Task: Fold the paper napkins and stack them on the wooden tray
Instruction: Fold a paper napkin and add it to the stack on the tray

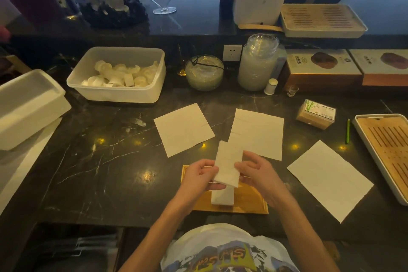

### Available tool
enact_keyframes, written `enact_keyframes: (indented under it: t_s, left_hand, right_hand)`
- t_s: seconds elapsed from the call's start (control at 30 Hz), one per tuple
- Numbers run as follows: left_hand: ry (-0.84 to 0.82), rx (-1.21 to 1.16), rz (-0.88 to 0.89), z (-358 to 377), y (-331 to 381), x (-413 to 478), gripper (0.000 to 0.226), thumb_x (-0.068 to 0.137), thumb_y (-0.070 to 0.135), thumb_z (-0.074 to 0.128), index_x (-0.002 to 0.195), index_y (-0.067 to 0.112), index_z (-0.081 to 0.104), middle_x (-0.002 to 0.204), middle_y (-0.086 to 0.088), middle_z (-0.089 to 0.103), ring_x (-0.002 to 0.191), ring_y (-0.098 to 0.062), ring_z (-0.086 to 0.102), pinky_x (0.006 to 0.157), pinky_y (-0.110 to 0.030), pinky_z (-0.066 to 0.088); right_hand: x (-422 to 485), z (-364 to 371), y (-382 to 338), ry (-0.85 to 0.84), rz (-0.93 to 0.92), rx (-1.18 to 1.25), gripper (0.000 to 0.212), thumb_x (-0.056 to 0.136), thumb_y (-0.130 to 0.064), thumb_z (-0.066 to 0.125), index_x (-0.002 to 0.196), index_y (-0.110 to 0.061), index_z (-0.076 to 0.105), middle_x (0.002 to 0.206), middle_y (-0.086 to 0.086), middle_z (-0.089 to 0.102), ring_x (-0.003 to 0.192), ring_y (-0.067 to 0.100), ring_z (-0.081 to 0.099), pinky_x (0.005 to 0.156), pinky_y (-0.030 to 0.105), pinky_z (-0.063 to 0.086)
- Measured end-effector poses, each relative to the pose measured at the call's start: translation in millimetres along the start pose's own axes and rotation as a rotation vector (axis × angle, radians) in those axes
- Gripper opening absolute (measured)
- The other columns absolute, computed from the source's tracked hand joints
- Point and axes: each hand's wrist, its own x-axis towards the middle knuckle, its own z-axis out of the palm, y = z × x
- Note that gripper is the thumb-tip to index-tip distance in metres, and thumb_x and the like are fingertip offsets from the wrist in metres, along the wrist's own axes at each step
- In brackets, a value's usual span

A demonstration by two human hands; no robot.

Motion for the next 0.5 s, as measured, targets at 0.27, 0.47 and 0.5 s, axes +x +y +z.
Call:
enact_keyframes:
  t_s: [0.27, 0.47, 0.5]
  left_hand:
    - [0.052, 0.139, -0.213, -2, -52, -1, 0.018, 0.1, 0.021, 0.06, 0.114, 0.01, 0.062, 0.113, -0.01, 0.067, 0.093, -0.02, 0.073, 0.067, -0.029, 0.064]
    - [0.165, 0.371, -0.195, 1, -74, 16, 0.016, 0.097, 0.021, 0.065, 0.11, 0.014, 0.059, 0.104, -0.012, 0.068, 0.077, -0.017, 0.07, 0.061, -0.023, 0.062]
    - [0.177, 0.395, -0.191, 1, -76, 18, 0.015, 0.096, 0.022, 0.066, 0.108, 0.015, 0.059, 0.104, -0.012, 0.068, 0.075, -0.017, 0.07, 0.061, -0.024, 0.062]
  right_hand:
    - [-7, 7, 65, 0.176, 0.089, -0.043, 0.042, 0.091, -0.016, 0.073, 0.131, -0.023, 0.061, 0.118, -0.004, 0.063, 0.105, 0.013, 0.066, 0.062, 0.019, 0.06]
    - [3, 13, 87, 0.218, 0.07, -0.217, 0.042, 0.094, -0.015, 0.07, 0.134, -0.019, 0.06, 0.105, -0.013, 0.061, 0.092, 0.002, 0.062, 0.055, 0.012, 0.054]
    - [5, 14, 89, 0.227, 0.066, -0.238, 0.042, 0.094, -0.016, 0.07, 0.134, -0.02, 0.061, 0.102, -0.015, 0.062, 0.088, -0.001, 0.06, 0.056, 0.012, 0.052]
